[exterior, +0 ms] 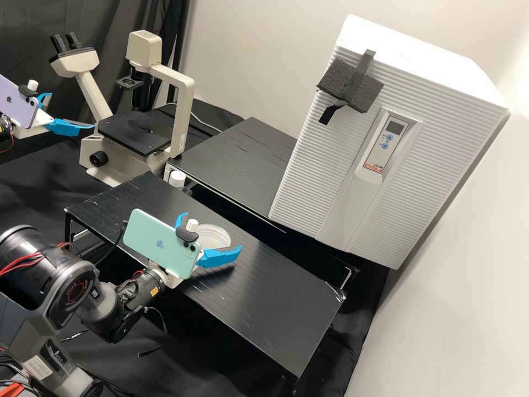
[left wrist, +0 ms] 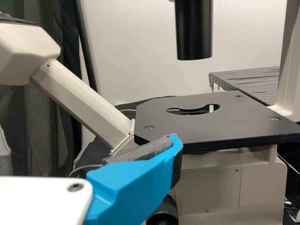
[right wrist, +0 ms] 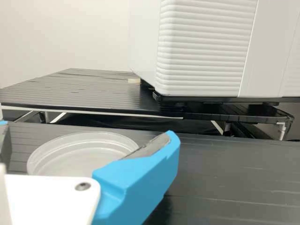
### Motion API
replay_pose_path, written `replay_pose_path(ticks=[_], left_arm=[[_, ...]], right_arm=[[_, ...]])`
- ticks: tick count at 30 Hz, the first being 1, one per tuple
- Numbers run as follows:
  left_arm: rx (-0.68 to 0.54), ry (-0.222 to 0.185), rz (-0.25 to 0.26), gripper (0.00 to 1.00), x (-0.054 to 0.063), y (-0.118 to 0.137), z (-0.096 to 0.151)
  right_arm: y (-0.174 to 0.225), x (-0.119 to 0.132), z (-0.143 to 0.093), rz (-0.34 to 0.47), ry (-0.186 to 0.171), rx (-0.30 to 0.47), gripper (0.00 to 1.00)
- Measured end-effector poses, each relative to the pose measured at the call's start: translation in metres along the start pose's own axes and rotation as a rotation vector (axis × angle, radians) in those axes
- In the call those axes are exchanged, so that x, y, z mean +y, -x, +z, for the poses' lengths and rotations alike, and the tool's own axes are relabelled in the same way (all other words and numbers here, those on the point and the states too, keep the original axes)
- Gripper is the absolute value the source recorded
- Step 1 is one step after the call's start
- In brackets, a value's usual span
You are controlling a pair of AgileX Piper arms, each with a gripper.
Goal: Open the petri dish lid.
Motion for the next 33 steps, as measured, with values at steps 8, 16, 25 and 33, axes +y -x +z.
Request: replay_pose_path(ticks=[8, 16, 25, 33], left_arm=[[0.0, 0.0, 0.0, 1.0, 0.0, 0.0, 0.0], [0.0, 0.0, 0.0, 1.0, 0.0, 0.0, 0.0], [0.0, 0.0, 0.0, 1.0, 0.0, 0.0, 0.0], [0.0, 0.0, 0.0, 1.0, 0.0, 0.0, 0.0]], right_arm=[[0.0, -0.0002, -0.0002, -0.001, 0.0, 0.001, 0.0], [0.0, -0.0008, -0.0009, -0.004, 0.0, 0.005, 0.0], [-0.0002, -0.0014, -0.001, -0.006, 0.002, 0.007, 0.0], [-0.0025, -0.0005, -0.0012, 0.005, -0.001, 0.007, 1.0]])
